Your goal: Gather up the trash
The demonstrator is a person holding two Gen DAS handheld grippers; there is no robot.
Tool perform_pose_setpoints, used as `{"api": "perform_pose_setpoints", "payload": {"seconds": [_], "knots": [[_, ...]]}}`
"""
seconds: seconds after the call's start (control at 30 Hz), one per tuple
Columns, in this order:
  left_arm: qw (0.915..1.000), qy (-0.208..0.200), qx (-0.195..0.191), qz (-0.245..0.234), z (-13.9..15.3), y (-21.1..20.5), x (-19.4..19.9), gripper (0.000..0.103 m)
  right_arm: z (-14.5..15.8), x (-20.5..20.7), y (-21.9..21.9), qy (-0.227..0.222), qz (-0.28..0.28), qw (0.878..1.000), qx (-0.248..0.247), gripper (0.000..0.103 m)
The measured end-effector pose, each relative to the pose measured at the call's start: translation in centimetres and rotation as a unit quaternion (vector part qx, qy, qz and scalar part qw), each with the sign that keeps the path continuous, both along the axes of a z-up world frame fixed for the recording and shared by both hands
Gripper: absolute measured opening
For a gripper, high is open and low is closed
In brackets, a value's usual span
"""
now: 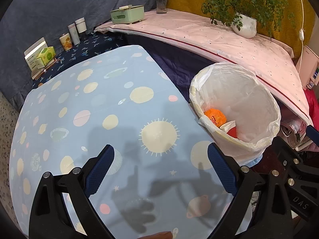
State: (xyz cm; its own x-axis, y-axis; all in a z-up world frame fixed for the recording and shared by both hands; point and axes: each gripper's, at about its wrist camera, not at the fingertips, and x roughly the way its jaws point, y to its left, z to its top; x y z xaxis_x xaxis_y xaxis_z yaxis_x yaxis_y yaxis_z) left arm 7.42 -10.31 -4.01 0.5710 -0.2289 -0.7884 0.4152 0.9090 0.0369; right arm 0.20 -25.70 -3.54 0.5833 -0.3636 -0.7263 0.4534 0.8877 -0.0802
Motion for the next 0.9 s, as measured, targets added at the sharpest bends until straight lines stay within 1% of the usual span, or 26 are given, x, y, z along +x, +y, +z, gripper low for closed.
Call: {"api": "perform_pose_setpoints", "payload": {"seconds": [0.4, 0.57, 0.9], "knots": [[1.0000, 0.000, 0.002, -0.002, 0.00, 0.02, -0.24, 0.090, -0.03, 0.01, 0.05, 0.001, -0.001, 1.000, 0.000, 0.096], [1.0000, 0.007, -0.005, 0.003, 0.00, 0.16, -0.13, 0.090, -0.02, 0.08, -0.02, 0.002, -0.002, 1.000, 0.001, 0.096], [1.0000, 0.006, -0.001, 0.002, -0.15, 0.12, -0.20, 0.090, -0.10, 0.01, -0.03, 0.003, -0.002, 1.000, 0.000, 0.096]]}}
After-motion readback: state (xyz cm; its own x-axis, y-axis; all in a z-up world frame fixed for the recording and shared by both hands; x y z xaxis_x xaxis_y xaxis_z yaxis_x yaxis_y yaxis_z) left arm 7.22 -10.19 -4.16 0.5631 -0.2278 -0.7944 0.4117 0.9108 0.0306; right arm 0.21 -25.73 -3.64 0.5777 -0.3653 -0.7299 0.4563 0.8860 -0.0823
